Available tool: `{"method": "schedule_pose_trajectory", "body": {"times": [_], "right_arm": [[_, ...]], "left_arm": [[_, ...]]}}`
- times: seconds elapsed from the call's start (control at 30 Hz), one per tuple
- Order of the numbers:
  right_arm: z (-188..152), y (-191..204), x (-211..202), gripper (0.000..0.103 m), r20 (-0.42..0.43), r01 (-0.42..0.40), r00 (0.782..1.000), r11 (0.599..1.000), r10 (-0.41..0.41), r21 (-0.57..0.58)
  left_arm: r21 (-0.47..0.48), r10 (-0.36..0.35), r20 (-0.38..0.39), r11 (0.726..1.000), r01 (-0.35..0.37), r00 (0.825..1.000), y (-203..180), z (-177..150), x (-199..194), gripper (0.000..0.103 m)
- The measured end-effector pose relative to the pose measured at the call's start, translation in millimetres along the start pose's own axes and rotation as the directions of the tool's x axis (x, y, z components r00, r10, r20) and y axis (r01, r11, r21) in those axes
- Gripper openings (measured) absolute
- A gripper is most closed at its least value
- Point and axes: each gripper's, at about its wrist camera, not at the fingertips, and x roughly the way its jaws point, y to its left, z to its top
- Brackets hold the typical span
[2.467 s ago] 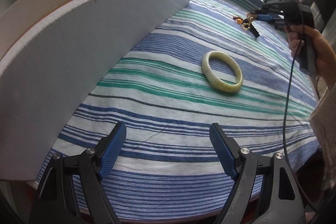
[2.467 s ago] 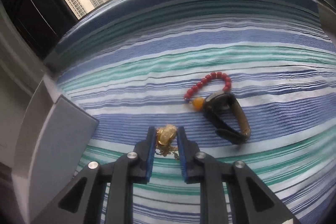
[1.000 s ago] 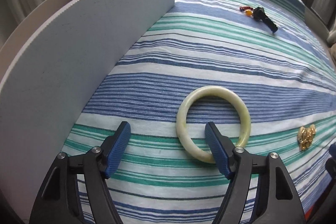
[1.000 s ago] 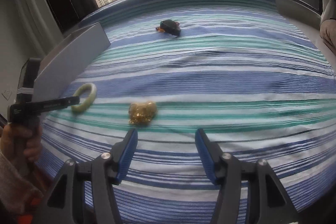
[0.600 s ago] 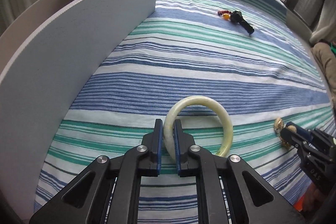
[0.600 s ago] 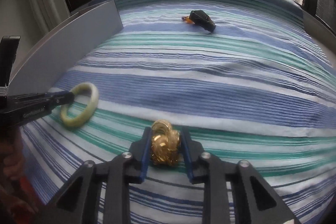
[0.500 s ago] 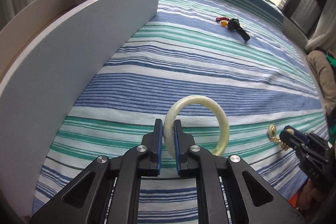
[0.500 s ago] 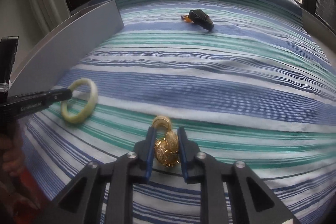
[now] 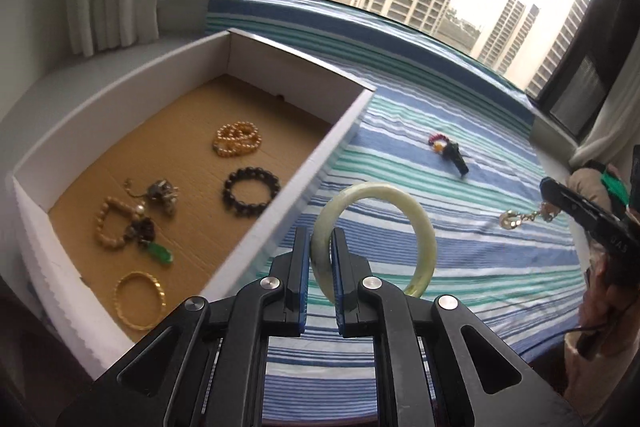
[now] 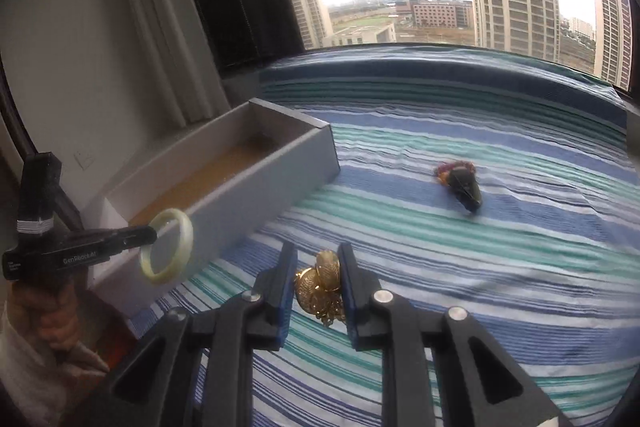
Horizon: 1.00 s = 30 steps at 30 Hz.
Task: Organize jewelry
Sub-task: 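Carry the bangle and gold charm into the box and open both tools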
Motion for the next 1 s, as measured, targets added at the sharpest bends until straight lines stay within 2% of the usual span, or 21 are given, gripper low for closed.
{"method": "schedule_pose_trajectory", "body": {"times": [0.13, 0.23, 0.33, 0.43, 0.67, 0.7, 0.77, 0.83, 0.93, 1.0], "right_arm": [[46.7, 40.0, 23.8, 0.021, 0.018, -0.122, 0.992, 0.992, 0.122, -0.039], [73.2, 68.7, 53.9, 0.021, 0.016, -0.166, 0.986, 0.984, 0.168, -0.068], [94.8, 86.2, 99.4, 0.021, -0.027, -0.200, 0.980, 0.978, 0.199, -0.059], [105.7, 95.7, 153.1, 0.021, -0.097, -0.211, 0.974, 0.976, 0.206, -0.050], [94.8, 92.6, 255.5, 0.023, -0.255, -0.111, 0.963, 0.989, 0.083, -0.096], [93.5, 89.2, 259.8, 0.023, -0.257, -0.089, 0.964, 0.992, 0.063, -0.091], [93.7, 82.3, 251.6, 0.038, -0.229, -0.076, 0.971, 0.995, 0.060, -0.058], [97.3, 76.0, 231.8, 0.052, -0.183, -0.079, 0.981, 0.996, 0.071, -0.040], [99.6, 71.8, 196.7, 0.054, -0.136, -0.092, 0.987, 0.993, 0.083, -0.068], [88.3, 69.7, 169.7, 0.060, -0.125, -0.070, 0.991, 0.992, 0.057, -0.107]], "left_arm": [[-0.062, 0.133, 0.019, 0.989, -0.132, 0.991, 55.2, 10.9, -11.9, 0.008], [-0.104, 0.179, -0.012, 0.978, -0.180, 0.984, 85.5, 16.5, 1.1, 0.008], [-0.119, 0.207, -0.055, 0.970, -0.212, 0.977, 99.8, 19.8, 27.7, 0.008], [-0.125, 0.201, -0.108, 0.969, -0.213, 0.974, 104.8, 20.8, 58.7, 0.009], [-0.143, 0.187, -0.227, 0.964, -0.222, 0.956, 112.4, 15.7, 107.9, 0.012], [-0.141, 0.205, -0.227, 0.960, -0.241, 0.952, 112.7, 16.3, 107.0, 0.015], [-0.133, 0.206, -0.173, 0.964, -0.230, 0.963, 109.2, 17.8, 95.6, 0.026], [-0.127, 0.237, -0.125, 0.959, -0.253, 0.963, 103.3, 18.6, 81.0, 0.065], [-0.103, 0.260, -0.048, 0.959, -0.264, 0.964, 84.1, 21.9, 60.8, 0.072], [-0.079, 0.260, -0.007, 0.963, -0.259, 0.966, 66.4, 22.0, 49.1, 0.073]]}}
